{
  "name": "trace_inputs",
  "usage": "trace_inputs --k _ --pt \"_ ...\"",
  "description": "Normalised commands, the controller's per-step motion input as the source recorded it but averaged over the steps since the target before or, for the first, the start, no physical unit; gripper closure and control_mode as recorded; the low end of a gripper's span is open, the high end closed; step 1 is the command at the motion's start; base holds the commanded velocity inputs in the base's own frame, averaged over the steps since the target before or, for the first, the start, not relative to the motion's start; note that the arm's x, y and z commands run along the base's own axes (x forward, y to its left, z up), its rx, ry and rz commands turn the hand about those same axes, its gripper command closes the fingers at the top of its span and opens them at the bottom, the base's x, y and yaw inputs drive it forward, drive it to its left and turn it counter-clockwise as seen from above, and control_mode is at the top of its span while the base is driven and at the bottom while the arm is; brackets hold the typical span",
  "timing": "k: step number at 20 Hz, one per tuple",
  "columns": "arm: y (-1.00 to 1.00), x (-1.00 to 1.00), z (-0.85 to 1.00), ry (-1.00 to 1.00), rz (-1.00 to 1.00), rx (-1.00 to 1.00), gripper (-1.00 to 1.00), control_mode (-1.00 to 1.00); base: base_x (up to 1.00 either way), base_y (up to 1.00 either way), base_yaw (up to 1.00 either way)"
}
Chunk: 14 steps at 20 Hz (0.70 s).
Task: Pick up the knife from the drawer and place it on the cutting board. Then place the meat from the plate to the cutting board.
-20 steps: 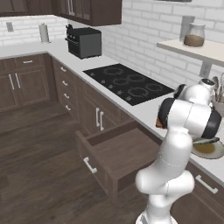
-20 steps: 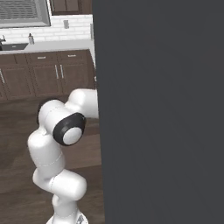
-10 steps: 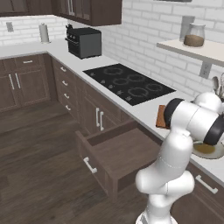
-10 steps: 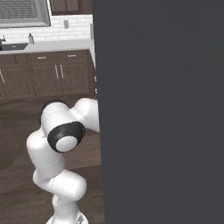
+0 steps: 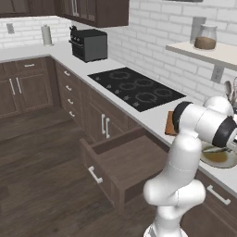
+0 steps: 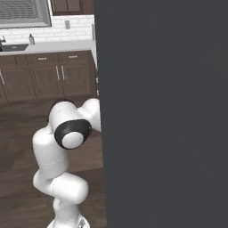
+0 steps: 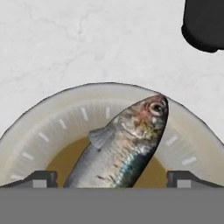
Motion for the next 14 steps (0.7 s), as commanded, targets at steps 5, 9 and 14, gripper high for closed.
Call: trace_inputs --k 5,9,14 --pt "0.0 0.37 -0.05 0.0 -0.03 0.0 -1.0 -1.0 0.0 0.0 0.0" --pt "-0.13 -0.39 -0.68 0.03 0.0 -0.01 -1.0 -1.0 0.0 0.0 0.0" --pt "-0.08 -0.45 -0.22 0.0 0.0 0.0 -1.0 -1.0 0.0 0.0 0.0"
